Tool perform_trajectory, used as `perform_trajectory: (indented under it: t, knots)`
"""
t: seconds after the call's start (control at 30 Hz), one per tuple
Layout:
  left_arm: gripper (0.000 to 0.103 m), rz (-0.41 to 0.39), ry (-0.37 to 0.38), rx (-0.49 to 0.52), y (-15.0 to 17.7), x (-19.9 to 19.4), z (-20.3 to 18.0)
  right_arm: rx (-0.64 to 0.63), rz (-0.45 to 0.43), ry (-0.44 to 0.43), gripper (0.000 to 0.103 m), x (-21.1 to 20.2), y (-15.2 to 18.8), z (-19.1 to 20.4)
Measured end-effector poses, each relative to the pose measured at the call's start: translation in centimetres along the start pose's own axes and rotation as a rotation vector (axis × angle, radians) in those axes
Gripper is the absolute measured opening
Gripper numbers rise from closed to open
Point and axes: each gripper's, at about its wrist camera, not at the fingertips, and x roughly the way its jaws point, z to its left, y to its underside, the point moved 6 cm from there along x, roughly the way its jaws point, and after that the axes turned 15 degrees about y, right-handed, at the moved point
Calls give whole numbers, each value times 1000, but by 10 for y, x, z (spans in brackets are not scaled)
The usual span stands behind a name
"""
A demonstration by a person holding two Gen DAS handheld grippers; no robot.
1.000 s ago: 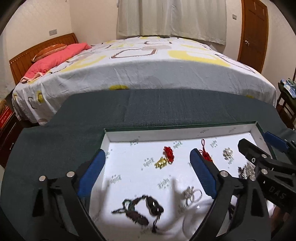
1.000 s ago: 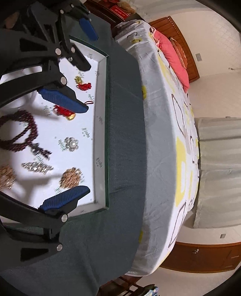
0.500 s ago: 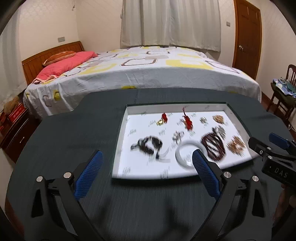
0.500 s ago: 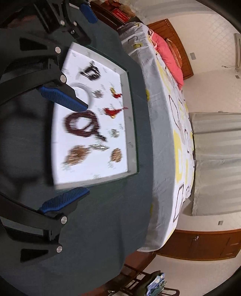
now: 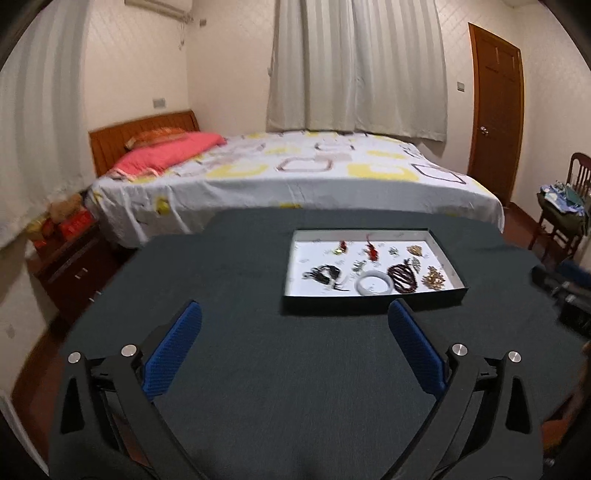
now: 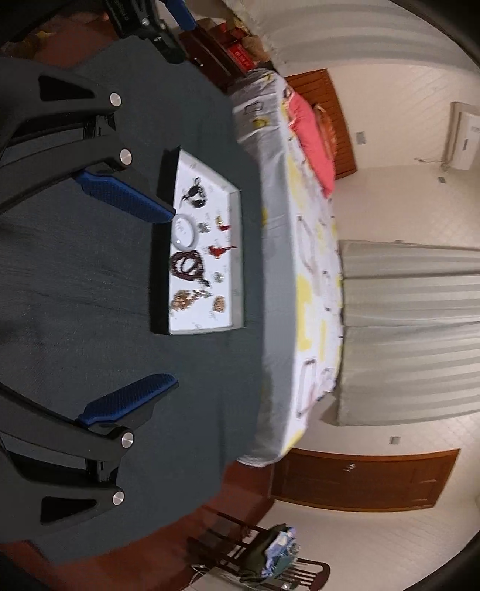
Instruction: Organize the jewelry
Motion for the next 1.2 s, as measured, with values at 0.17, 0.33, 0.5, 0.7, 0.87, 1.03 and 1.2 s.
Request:
perform_trajectory:
  t: [0.17, 0.33, 0.5, 0.7, 0.87, 1.03, 1.2]
  knots:
    - [99, -53, 5, -8, -6, -44, -2, 16, -76, -12, 84, -44, -14, -7]
    - [99, -111, 36, -20, -15, -69, -9, 13, -160, -7, 85, -79, -22, -7]
    - [99, -134, 63, -8, -18, -81, -18, 20, -176, -8, 85, -86, -21, -7]
    - [99, -144, 60, -24, -20, -85, -16, 31, -193, -5, 85, -90, -21, -7]
    - [99, -139, 60, -30, -19, -83, -15, 33, -189, -9, 85, -91, -19, -8]
    - [99, -134, 68, -37, -18, -83, -14, 33, -186, -15, 85, -92, -18, -8]
    - [99, -147, 65, -48, -19, -86, -13, 30, -192, -17, 85, -96, -18, -5]
